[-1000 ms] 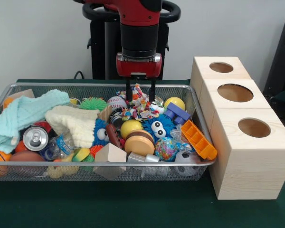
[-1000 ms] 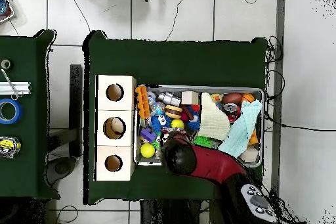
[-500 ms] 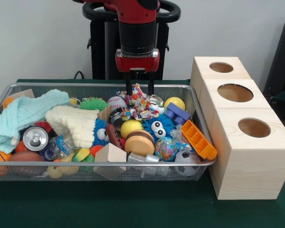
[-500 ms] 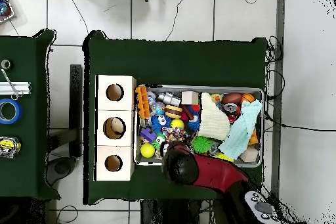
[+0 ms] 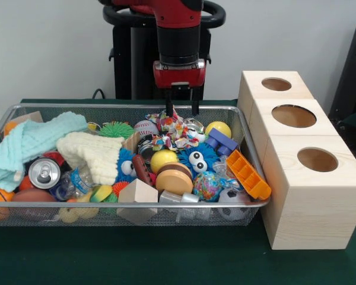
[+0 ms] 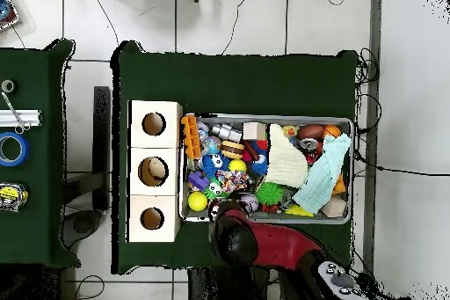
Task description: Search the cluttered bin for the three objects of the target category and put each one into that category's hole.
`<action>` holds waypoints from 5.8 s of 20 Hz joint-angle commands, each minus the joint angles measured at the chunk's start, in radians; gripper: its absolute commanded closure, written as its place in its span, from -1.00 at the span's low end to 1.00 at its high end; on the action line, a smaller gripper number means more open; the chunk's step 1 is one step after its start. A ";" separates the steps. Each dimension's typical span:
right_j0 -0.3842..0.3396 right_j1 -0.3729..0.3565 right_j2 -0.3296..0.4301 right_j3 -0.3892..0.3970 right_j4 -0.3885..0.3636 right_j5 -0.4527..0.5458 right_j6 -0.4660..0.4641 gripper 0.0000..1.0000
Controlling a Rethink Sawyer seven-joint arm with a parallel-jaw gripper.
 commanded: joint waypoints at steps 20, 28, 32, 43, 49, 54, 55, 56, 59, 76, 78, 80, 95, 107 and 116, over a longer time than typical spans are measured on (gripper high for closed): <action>-0.140 0.040 0.061 0.045 -0.248 -0.067 0.076 -1.00; -0.237 -0.108 0.216 0.056 -0.174 0.146 0.024 -1.00; -0.227 -0.119 0.245 0.025 -0.140 0.197 0.047 -1.00; -0.169 -0.059 0.224 -0.101 -0.129 0.219 0.066 -1.00; -0.158 -0.024 0.201 -0.148 -0.158 0.202 0.053 -1.00; -0.194 0.001 0.204 -0.162 -0.202 0.196 0.014 -1.00; -0.202 0.003 0.207 -0.162 -0.208 0.195 0.008 -1.00; -0.205 0.005 0.206 -0.161 -0.212 0.192 0.008 -1.00; -0.212 0.012 0.199 -0.155 -0.223 0.175 0.013 -1.00; -0.157 0.119 0.108 -0.135 -0.285 0.009 0.089 -1.00; -0.152 0.139 0.097 -0.142 -0.298 -0.014 0.092 -1.00; -0.153 0.151 0.090 -0.146 -0.310 -0.030 0.091 -1.00; -0.167 0.058 0.084 -0.114 -0.343 0.011 0.083 -1.00; -0.028 0.143 -0.036 -0.174 -0.311 -0.107 0.145 -1.00; 0.030 0.210 -0.098 -0.218 -0.283 -0.185 0.148 -1.00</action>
